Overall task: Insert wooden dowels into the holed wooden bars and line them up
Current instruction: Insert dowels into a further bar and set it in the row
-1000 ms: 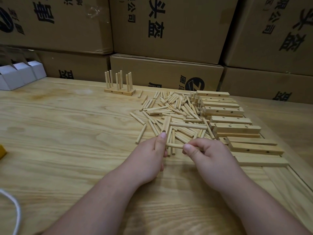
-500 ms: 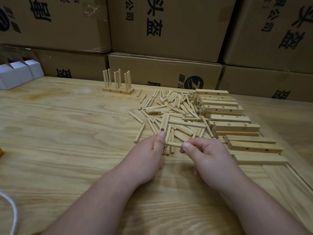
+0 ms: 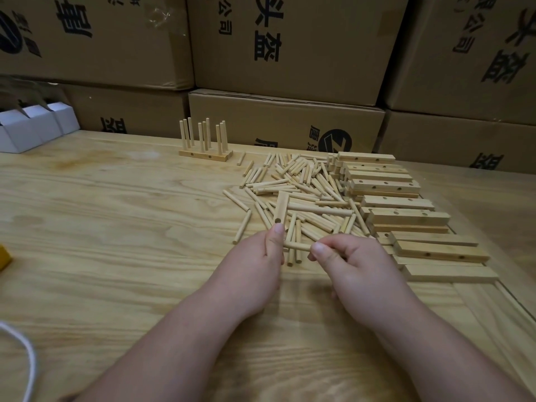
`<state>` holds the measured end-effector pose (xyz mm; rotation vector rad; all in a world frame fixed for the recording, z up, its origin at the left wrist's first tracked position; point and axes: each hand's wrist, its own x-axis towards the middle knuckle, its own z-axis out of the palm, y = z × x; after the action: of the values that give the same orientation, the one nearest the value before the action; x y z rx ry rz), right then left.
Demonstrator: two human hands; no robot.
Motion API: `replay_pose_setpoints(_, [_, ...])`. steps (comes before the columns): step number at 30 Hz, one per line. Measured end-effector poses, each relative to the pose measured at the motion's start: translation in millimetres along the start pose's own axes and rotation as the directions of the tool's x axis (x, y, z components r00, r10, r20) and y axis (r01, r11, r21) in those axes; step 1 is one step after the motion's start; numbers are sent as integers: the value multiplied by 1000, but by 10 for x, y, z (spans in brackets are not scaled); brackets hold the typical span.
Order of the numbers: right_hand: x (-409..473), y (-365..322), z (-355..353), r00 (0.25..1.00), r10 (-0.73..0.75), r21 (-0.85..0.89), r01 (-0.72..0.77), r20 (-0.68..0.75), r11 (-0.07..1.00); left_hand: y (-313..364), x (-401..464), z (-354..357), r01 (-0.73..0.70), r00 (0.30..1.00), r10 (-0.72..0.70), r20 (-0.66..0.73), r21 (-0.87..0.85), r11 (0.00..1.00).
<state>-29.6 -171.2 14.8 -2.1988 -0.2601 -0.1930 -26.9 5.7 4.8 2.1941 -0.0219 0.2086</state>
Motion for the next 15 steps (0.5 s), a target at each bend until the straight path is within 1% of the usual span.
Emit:
replay_pose_setpoints(2, [-6,1,7,1000,1,-20,-1,11,1000,-4,-2,-23,-6,1000,6,17,-1,1000])
replay_pose_setpoints(4, [-2,3,-16,1000,3,2,-3,28,1000,-9,0,-37,-12,999,13,36,-20,1000])
replay_pose_setpoints(7, [14,-33,-61,999,-31,70,29,17,997,17,1,-62,-34,999,35,11,-115,993])
replay_pose_setpoints(9, [25,-62,-62,998,-56,114,59,-33,992,31,1,-74,-82,995,69,-74,-198,977])
replay_pose_setpoints(12, [0,-82,-13,989,2,277,40,-150,960,8,-4,-113,-120,974,66,-217,-245,962])
replay_pose_setpoints(13, [-12,-71,5,982,12,299,45,-187,953,-11,11,-133,-99,965,31,-261,-249,964])
replay_pose_setpoints(14, [-20,-56,21,976,-2,280,65,-219,958,-36,37,-159,-54,952,-33,-305,-275,960])
replay_pose_setpoints(15, [-23,-31,37,971,-40,219,93,-234,971,-60,69,-190,1,933,-119,-340,-327,945])
